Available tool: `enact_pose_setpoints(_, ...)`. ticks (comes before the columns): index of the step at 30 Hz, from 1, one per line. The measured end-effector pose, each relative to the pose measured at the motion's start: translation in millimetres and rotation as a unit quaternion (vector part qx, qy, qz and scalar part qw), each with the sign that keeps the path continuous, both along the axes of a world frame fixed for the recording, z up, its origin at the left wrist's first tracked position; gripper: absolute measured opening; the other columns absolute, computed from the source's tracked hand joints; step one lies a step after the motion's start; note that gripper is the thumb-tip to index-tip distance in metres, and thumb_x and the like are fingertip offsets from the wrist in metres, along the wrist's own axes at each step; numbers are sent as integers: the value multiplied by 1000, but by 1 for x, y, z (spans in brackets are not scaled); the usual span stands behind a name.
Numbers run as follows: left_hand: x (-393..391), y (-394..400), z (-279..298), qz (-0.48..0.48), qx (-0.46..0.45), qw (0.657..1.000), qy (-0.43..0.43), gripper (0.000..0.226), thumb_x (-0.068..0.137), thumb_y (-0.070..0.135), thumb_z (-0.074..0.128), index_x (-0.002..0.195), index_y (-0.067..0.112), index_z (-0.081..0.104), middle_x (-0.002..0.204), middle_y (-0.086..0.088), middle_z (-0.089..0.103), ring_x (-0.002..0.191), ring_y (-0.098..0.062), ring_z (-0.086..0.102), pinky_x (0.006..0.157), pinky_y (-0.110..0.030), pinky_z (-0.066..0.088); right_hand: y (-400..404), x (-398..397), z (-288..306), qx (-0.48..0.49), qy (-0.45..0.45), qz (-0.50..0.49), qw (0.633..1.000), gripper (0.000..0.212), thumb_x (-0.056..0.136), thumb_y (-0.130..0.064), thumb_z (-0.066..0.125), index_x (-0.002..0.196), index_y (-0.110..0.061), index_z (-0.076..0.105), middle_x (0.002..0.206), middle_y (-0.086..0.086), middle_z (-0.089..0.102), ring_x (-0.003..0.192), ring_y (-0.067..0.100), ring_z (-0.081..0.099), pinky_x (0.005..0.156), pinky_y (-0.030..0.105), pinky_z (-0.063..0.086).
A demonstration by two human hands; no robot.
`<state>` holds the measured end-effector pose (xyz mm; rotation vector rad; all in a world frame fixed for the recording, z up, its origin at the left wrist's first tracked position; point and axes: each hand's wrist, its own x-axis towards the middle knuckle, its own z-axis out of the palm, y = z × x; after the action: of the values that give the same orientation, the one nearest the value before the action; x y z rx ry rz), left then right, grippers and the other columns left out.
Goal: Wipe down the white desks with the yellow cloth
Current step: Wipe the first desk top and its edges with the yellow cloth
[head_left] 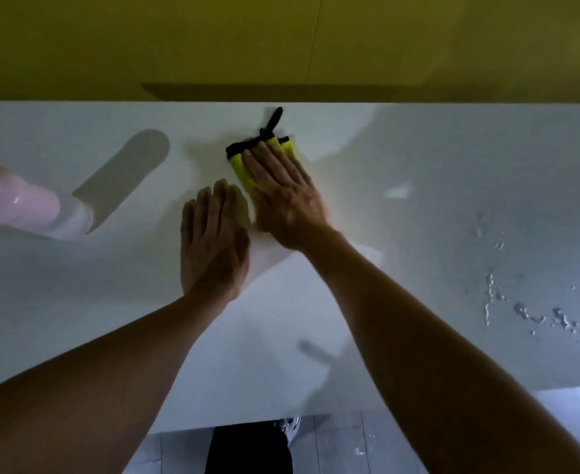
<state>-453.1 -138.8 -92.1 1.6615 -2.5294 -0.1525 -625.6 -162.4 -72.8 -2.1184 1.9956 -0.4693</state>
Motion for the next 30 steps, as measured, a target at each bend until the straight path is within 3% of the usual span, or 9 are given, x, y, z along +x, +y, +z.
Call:
enact_pose_setpoints(4, 0, 0, 5, 9, 11, 1000, 14, 69, 103, 34, 29, 167, 10, 17, 175, -10, 15, 161, -30, 14, 131, -47, 9, -3, -91, -10, -11, 7, -197, 980, 60, 102, -30, 42, 158, -15, 30, 165, 13, 27, 154, 28, 20, 126, 43, 16)
enact_pose_setpoints(9, -4, 1, 4, 24, 8, 999, 26, 70, 102, 31, 33, 167, 10, 16, 174, -11, 15, 160, -33, 15, 131, -49, 10, -20, -135, 3, 61, -1, -400, 914, 66, 102, -45, 20, 163, -22, 4, 170, 4, 0, 157, 22, -4, 127, 40, -5)
enact_pose_setpoints(11, -4, 1, 4, 22, 4, 999, 33, 70, 102, 30, 35, 166, 9, 18, 174, -13, 16, 160, -35, 17, 131, -49, 10, -38, -104, 4, 57, 19, -398, 915, 66, 103, -38, 25, 163, -20, 4, 170, 6, -1, 157, 23, -5, 127, 43, -3)
enact_pose_setpoints(14, -4, 2, 5, 19, -3, 999, 32, 68, 103, 30, 34, 166, 7, 21, 173, -14, 19, 159, -36, 20, 131, -50, 11, -70, -22, 9, 56, 33, -213, 975, 67, 98, -22, 26, 162, -23, 8, 170, 6, 2, 157, 23, -4, 127, 45, 1)
enact_pose_setpoints(17, -2, 0, 5, 28, -6, 999, 31, 66, 103, 31, 34, 163, 5, 28, 169, -19, 27, 156, -37, 27, 130, -51, 15, -87, 46, 18, 41, 13, -30, 999, 60, 104, -31, 34, 161, -26, 17, 170, 2, 10, 157, 20, 1, 127, 41, 0)
enact_pose_setpoints(20, -1, -3, 4, 18, -19, 999, 35, 65, 103, 30, 37, 162, 4, 30, 168, -20, 29, 156, -37, 29, 130, -51, 17, -87, 38, 14, 28, 2, 5, 1000, 59, 104, -35, 36, 161, -26, 22, 169, 1, 15, 157, 19, 7, 128, 39, 5)
enact_pose_setpoints(22, 0, -2, 3, 8, -29, 999, 40, 66, 103, 29, 38, 163, 4, 28, 170, -18, 27, 156, -37, 27, 130, -52, 17, -81, 3, 11, 38, 9, -39, 998, 59, 103, -32, 34, 160, -24, 22, 168, 3, 15, 156, 20, 8, 128, 40, 5)
enact_pose_setpoints(26, -1, -1, 3, 9, -29, 998, 51, 66, 103, 27, 40, 164, 5, 26, 171, -17, 25, 157, -37, 25, 130, -51, 15, -59, -112, 1, 38, 31, -238, 970, 67, 96, -31, 32, 161, -22, 21, 168, 7, 17, 156, 22, 11, 127, 42, 10)
enact_pose_setpoints(30, -4, -1, 2, 17, -24, 998, 47, 68, 102, 26, 41, 165, 6, 24, 172, -16, 22, 158, -37, 22, 130, -51, 14, -34, -171, 11, 65, 14, -355, 933, 65, 104, -41, 26, 163, -21, 8, 170, 5, 3, 157, 22, -1, 128, 42, 2)
